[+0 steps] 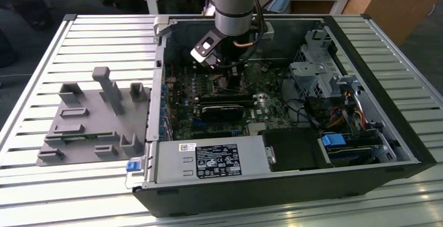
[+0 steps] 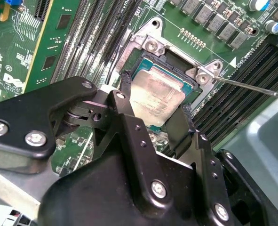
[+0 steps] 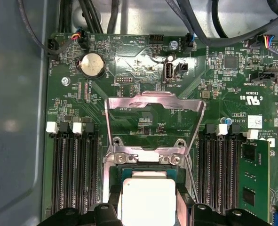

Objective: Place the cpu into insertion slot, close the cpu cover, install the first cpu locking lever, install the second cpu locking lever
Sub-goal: 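Place the cpu into insertion slot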

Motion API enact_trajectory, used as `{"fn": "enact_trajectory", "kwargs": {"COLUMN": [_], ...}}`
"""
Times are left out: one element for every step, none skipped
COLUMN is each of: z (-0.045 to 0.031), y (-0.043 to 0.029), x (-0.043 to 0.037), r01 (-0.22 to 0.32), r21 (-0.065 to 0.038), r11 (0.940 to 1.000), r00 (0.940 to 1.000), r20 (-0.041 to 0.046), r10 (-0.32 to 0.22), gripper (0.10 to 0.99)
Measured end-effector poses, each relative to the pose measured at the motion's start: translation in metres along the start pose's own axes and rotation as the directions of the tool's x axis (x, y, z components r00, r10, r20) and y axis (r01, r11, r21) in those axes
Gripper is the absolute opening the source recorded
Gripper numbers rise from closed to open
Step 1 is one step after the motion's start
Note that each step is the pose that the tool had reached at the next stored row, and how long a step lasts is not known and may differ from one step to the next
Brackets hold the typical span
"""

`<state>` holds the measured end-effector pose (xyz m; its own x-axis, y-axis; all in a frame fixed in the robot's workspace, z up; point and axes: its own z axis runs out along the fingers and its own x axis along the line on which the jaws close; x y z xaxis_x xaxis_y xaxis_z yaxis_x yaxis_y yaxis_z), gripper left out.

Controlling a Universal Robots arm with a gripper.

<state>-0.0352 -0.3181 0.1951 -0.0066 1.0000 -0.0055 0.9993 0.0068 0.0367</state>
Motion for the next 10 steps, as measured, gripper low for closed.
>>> {"fn": "enact_trajectory", "kwargs": {"z": [0.0, 0.0, 0.0001, 0.0001, 0.0001, 0.0001, 0.0002, 0.0002, 0.0002, 0.0002], "y": [0.0, 0.0, 0.0001, 0.0001, 0.0001, 0.0, 0.0, 0.0, 0.0, 0.0], "x": [0.0, 0.0, 0.0001, 0.0, 0.0001, 0.0, 0.0, 0.0, 0.0, 0.0], "r01": [0.0, 0.0, 0.0, 0.0, 0.0, 0.0, 0.0, 0.0, 0.0, 0.0], "r21": [0.0, 0.0, 0.0, 0.0, 0.0, 0.0, 0.0, 0.0, 0.0, 0.0], "r11": [1.0, 1.0, 1.0, 1.0, 1.0, 1.0, 1.0, 1.0, 1.0, 1.0], "r00": [1.0, 1.0, 1.0, 1.0, 1.0, 1.0, 1.0, 1.0, 1.0, 1.0], "r20": [0.0001, 0.0, -0.0001, -0.0002, -0.0002, -0.0001, -0.0001, -0.0001, -0.0001, -0.0001], "r10": [0.0, 0.0, 0.0, 0.0, 0.0, 0.0, 0.0, 0.0, 0.0, 0.0], "gripper": [0.541, 0.541, 0.541, 0.541, 0.541, 0.541, 0.553, 0.553, 0.553, 0.616]}}
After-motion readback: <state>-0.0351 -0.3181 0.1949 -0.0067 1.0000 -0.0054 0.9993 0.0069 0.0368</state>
